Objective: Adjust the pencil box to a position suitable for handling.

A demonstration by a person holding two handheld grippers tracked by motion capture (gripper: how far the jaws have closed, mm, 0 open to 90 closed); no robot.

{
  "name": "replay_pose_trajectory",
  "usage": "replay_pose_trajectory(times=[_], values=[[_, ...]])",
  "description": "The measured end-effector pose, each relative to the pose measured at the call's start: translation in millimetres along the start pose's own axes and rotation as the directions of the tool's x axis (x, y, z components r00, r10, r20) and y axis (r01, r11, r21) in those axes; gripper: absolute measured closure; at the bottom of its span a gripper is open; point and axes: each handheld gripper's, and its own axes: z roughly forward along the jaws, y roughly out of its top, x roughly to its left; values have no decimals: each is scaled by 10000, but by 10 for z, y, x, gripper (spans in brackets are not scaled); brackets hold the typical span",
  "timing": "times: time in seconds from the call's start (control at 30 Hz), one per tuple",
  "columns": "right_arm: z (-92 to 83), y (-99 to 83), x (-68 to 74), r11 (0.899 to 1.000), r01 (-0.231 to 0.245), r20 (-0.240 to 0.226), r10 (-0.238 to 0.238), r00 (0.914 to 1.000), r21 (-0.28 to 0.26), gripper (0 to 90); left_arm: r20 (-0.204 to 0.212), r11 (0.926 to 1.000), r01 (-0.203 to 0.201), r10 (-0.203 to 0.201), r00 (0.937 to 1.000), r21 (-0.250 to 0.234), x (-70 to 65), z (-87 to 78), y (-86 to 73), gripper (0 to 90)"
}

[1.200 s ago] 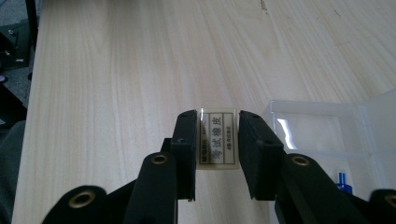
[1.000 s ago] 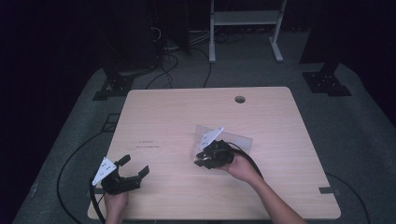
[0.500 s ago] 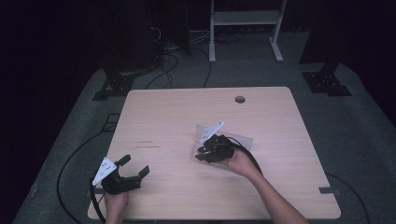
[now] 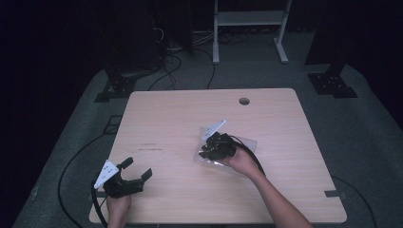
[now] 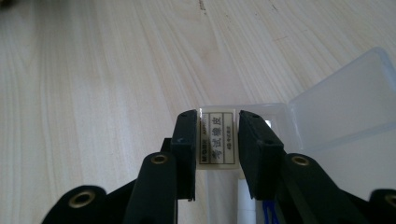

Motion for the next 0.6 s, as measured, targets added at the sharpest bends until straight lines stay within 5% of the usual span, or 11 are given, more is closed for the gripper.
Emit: replay_pose_trajectory(times=[0.6], values=[[173,28,-100,9993,-355,101,354,9993,143,680,-1,10000,29,-29,10000,-65,2,-3,1,11]])
